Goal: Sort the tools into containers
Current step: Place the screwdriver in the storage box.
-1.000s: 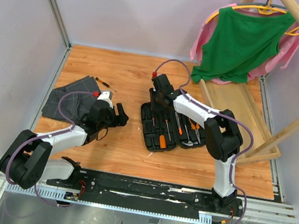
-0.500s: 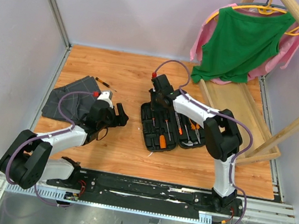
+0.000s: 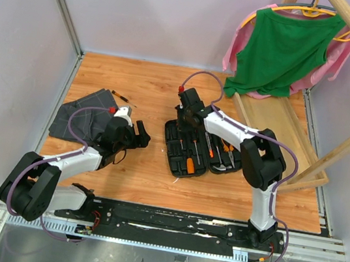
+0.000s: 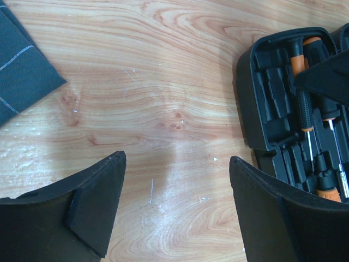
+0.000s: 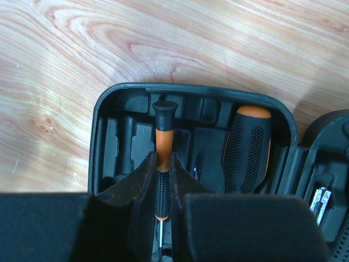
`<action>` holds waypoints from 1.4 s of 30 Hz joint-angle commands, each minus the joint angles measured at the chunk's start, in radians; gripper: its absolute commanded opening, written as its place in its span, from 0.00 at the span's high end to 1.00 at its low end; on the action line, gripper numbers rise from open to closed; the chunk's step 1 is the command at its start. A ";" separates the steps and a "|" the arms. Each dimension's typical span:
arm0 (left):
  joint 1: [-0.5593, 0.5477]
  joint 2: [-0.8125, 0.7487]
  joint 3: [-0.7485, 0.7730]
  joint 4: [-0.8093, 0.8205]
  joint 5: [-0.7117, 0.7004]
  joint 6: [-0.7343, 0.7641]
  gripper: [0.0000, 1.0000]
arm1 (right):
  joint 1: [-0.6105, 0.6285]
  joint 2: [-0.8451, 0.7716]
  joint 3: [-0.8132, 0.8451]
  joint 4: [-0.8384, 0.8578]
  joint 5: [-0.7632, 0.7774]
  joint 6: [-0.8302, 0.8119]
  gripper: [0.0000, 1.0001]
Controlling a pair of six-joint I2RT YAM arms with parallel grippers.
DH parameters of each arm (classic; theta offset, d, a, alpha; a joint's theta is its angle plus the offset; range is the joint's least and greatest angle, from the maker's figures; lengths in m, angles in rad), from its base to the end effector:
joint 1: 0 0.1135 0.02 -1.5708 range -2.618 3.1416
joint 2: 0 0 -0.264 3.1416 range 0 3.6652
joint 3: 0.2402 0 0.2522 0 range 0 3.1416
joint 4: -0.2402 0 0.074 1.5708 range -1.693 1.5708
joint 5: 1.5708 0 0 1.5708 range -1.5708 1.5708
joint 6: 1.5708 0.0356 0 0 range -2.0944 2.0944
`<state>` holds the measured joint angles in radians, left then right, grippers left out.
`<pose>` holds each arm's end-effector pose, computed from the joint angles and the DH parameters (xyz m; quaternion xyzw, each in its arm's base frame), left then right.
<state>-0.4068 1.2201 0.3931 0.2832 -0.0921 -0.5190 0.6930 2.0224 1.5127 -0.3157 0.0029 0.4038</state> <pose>0.2153 -0.0892 0.1652 -0.0714 0.8675 -0.1832 0.4570 0.3483 0.2891 0.2033 -0.1337 0.9217 0.1887 0.3114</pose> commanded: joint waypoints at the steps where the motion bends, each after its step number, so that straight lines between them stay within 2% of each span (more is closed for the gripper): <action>1: 0.005 0.003 0.004 0.028 0.003 0.013 0.20 | -0.012 -0.036 -0.016 -0.030 -0.007 0.007 0.88; 30: 0.006 0.002 0.006 0.028 0.003 0.014 0.20 | -0.050 0.083 0.059 0.009 -0.084 0.096 0.84; 38: 0.006 0.002 0.006 0.025 0.003 0.014 0.20 | -0.051 0.083 0.065 0.015 -0.094 0.102 0.74; 42: 0.006 0.003 0.007 0.025 0.002 0.016 0.20 | -0.052 0.061 0.058 0.016 -0.078 0.095 0.73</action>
<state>-0.4068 1.2201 0.3931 0.2832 -0.0917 -0.5190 0.6579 2.0834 1.5585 -0.2920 -0.0875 0.4953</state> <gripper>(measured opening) 0.801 0.262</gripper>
